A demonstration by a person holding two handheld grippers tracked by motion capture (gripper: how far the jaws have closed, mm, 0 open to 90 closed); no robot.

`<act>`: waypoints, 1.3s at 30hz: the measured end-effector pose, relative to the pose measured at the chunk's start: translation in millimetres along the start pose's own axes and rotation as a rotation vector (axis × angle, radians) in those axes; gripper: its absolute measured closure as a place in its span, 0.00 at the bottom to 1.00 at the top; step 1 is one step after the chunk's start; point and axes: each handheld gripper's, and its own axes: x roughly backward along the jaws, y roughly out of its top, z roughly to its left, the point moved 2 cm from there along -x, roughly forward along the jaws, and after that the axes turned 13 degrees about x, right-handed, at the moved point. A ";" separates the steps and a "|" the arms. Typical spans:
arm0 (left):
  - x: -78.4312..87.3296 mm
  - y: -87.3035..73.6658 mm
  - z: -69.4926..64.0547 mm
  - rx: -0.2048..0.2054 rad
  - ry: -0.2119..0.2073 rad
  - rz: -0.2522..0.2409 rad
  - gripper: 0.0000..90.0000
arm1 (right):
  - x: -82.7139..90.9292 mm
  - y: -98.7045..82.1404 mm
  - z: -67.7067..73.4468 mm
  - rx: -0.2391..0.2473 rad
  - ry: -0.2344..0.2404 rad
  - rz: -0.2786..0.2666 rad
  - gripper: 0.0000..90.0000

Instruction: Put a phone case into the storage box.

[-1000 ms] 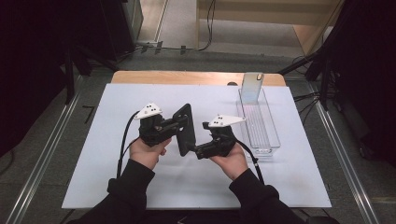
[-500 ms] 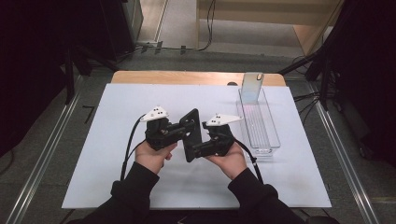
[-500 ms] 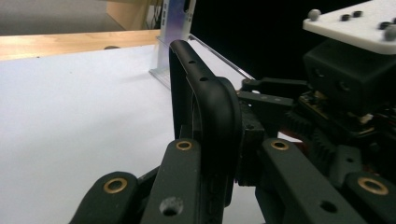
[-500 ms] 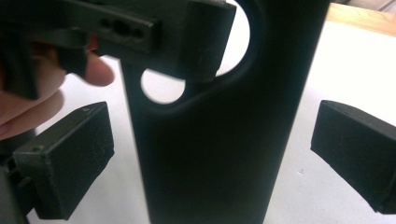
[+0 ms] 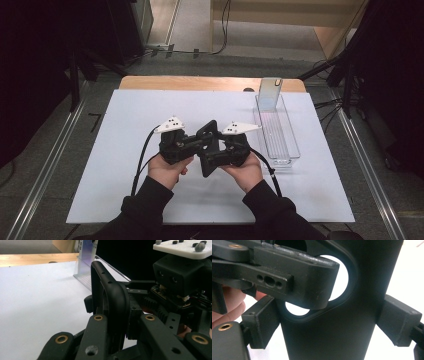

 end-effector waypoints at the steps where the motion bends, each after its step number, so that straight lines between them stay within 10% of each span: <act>1: 0.3 0.1 0.2 0.001 0.002 0.001 0.91 | -0.1 0.0 0.0 0.000 0.001 0.003 0.12; 39: 15.1 10.7 12.1 0.100 -0.023 0.022 0.42 | -2.8 -6.4 -10.2 0.006 -0.053 0.080 0.14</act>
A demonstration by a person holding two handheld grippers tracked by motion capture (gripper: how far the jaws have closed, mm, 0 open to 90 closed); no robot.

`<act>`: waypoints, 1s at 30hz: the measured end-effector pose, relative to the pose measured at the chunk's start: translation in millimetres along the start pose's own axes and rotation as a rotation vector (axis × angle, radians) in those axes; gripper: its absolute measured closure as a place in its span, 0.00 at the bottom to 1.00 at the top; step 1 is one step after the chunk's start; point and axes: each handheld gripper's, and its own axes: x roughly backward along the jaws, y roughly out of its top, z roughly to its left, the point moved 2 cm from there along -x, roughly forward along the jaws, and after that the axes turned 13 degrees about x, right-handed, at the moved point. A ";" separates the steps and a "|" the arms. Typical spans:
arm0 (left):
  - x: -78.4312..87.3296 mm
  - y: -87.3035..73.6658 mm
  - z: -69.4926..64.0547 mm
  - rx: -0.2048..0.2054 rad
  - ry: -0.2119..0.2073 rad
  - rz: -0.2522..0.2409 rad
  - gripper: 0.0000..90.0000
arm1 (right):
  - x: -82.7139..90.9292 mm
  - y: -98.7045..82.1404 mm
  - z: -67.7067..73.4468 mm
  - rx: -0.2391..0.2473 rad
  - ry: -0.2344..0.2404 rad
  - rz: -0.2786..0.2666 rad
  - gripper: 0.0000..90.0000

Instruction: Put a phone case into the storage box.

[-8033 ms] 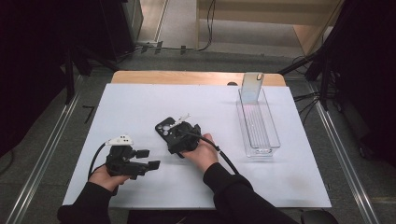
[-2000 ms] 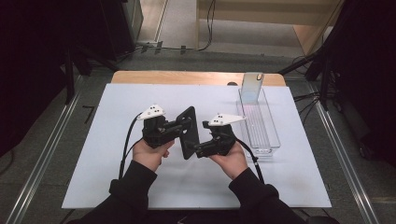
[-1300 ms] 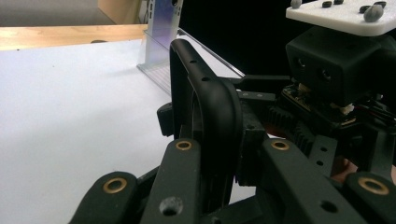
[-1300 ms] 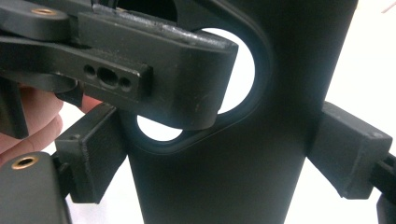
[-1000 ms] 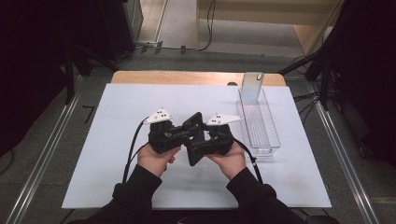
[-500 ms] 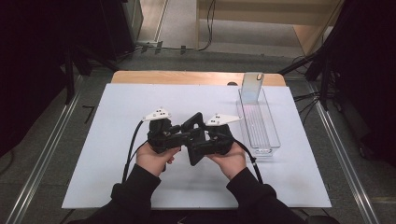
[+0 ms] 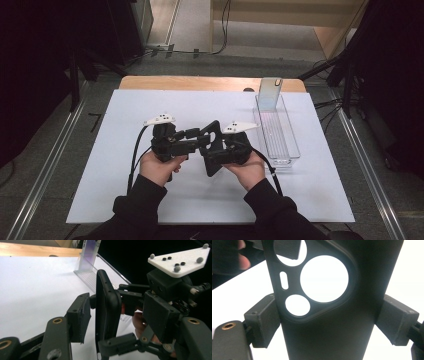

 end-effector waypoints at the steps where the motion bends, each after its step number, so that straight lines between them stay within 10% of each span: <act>1: 1.0 0.2 0.6 -0.002 0.004 0.003 0.42 | 0.0 -0.7 -1.4 -0.005 -0.002 0.003 0.14; 30: 23.4 -20.9 30.8 -0.002 0.038 0.104 0.34 | 28.7 8.7 -34.0 -0.061 -0.051 0.002 0.14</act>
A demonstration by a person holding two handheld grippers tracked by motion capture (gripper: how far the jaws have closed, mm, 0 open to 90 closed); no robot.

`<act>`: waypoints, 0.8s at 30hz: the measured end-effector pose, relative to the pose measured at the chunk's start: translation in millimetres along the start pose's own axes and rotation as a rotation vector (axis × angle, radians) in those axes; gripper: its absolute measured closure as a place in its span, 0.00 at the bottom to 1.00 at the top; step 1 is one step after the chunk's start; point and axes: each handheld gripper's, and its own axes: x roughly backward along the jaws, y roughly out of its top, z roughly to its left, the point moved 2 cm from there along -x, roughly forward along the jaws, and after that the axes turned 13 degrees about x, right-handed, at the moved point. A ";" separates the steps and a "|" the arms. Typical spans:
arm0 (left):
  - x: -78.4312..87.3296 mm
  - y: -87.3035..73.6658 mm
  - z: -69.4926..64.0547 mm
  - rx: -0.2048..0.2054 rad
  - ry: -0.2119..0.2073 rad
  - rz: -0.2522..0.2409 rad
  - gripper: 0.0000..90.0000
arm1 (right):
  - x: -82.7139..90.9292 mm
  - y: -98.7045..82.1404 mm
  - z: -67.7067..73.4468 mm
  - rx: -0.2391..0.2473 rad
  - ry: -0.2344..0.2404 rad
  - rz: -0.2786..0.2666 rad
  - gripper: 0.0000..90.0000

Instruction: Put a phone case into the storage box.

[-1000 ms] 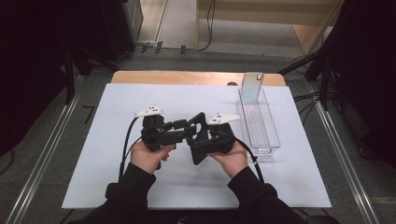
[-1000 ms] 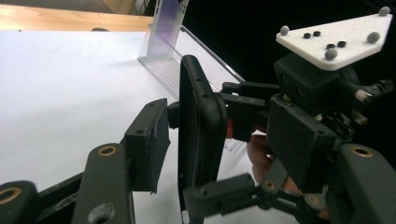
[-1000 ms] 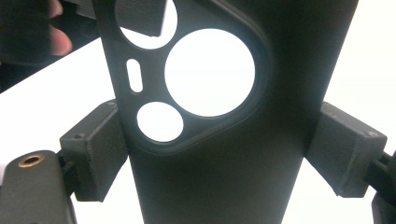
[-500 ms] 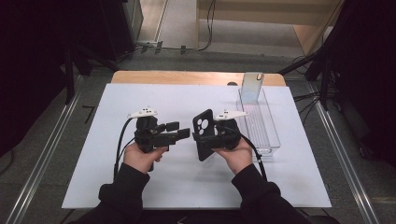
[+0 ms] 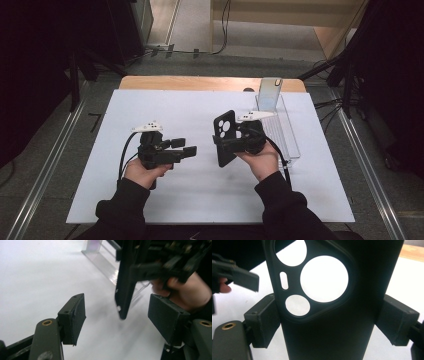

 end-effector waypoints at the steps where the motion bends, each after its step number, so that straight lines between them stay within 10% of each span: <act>1: 0.0 -1.3 0.7 -0.005 0.010 0.005 0.34 | 1.9 1.3 -0.8 -0.005 0.003 0.001 0.14; 12: 5.1 -19.6 12.2 -0.091 0.030 0.054 0.34 | 20.7 14.5 -9.6 0.008 0.045 -0.008 0.14; 24: 17.0 -31.7 26.1 -0.086 0.063 0.076 0.34 | 41.7 25.4 -29.5 0.013 0.035 -0.017 0.14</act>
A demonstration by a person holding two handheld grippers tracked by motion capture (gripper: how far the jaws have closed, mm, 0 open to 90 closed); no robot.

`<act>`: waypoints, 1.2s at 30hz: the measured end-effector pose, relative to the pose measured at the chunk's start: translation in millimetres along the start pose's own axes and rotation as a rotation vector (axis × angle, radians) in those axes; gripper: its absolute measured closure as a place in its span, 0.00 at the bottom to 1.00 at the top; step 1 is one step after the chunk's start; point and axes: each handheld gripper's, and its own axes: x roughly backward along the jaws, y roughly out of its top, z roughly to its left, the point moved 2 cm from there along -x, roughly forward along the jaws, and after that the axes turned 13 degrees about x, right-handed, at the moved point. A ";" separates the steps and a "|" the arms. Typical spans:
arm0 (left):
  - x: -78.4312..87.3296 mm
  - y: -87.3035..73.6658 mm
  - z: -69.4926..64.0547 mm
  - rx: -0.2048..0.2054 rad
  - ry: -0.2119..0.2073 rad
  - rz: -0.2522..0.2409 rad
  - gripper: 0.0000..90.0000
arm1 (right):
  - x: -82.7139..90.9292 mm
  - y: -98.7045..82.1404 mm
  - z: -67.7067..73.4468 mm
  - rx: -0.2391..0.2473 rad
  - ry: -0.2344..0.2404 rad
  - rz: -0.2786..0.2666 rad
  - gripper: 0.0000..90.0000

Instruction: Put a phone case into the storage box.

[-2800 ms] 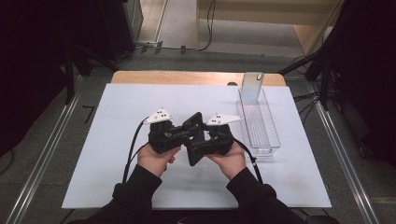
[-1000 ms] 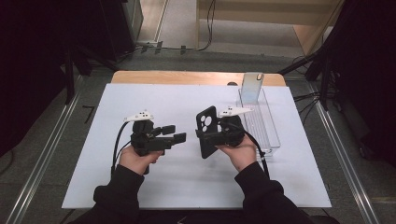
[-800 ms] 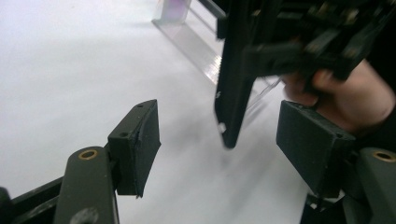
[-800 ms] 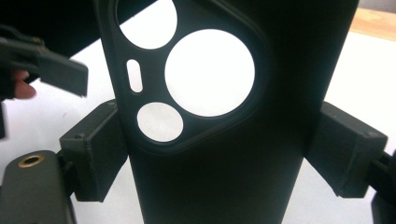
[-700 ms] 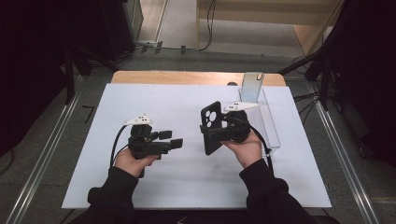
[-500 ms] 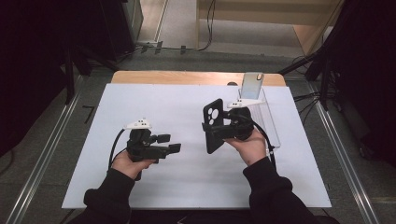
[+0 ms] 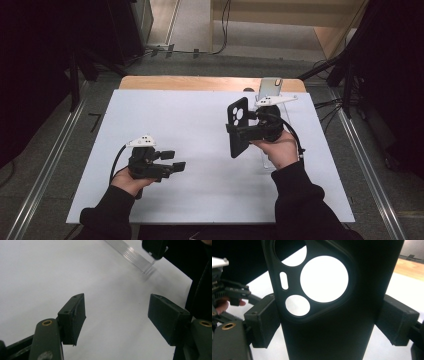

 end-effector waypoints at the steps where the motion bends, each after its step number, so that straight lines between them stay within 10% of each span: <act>1: 1.1 -1.2 0.4 0.005 0.002 -0.001 0.34 | 2.6 1.3 -1.9 -0.003 -0.007 -0.004 0.14; 36: 21.2 -16.7 10.7 0.067 0.039 -0.029 0.34 | 35.4 -1.0 -101.4 -0.162 -0.315 -0.049 0.14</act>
